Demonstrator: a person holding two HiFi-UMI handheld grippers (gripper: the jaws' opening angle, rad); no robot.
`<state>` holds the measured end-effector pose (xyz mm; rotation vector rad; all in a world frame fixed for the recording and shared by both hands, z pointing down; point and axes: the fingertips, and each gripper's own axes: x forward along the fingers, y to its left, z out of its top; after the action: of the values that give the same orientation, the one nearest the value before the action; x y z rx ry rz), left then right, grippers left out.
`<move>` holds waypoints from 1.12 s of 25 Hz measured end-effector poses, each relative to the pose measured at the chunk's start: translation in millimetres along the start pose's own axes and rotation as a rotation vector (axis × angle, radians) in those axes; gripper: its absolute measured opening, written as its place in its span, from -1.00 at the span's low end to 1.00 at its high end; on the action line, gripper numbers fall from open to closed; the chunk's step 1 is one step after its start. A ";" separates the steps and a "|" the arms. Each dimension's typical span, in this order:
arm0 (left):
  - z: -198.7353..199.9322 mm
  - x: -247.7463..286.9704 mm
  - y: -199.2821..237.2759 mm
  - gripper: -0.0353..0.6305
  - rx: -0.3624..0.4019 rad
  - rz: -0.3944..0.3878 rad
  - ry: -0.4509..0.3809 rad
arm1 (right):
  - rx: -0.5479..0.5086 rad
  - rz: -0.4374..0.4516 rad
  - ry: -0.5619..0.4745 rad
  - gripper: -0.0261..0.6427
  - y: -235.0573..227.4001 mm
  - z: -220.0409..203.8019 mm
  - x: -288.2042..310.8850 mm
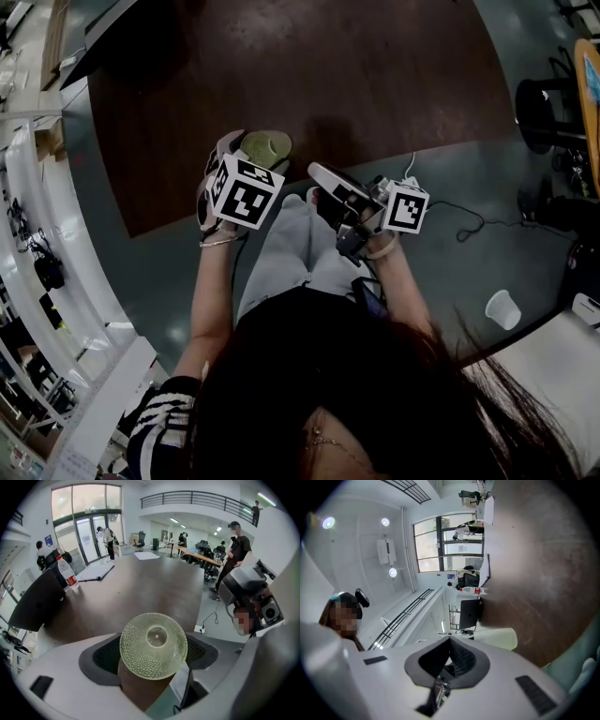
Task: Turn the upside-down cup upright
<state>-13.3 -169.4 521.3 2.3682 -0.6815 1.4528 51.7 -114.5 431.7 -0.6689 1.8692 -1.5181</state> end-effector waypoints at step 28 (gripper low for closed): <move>-9.8 34.9 -5.0 0.31 0.206 0.039 0.166 | 0.029 0.034 -0.055 -0.87 -1.6 4.9 -1.5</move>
<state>-4.8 -169.1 556.9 2.3563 -0.5637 1.7907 56.3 -116.9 432.8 -0.6554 1.8053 -1.4886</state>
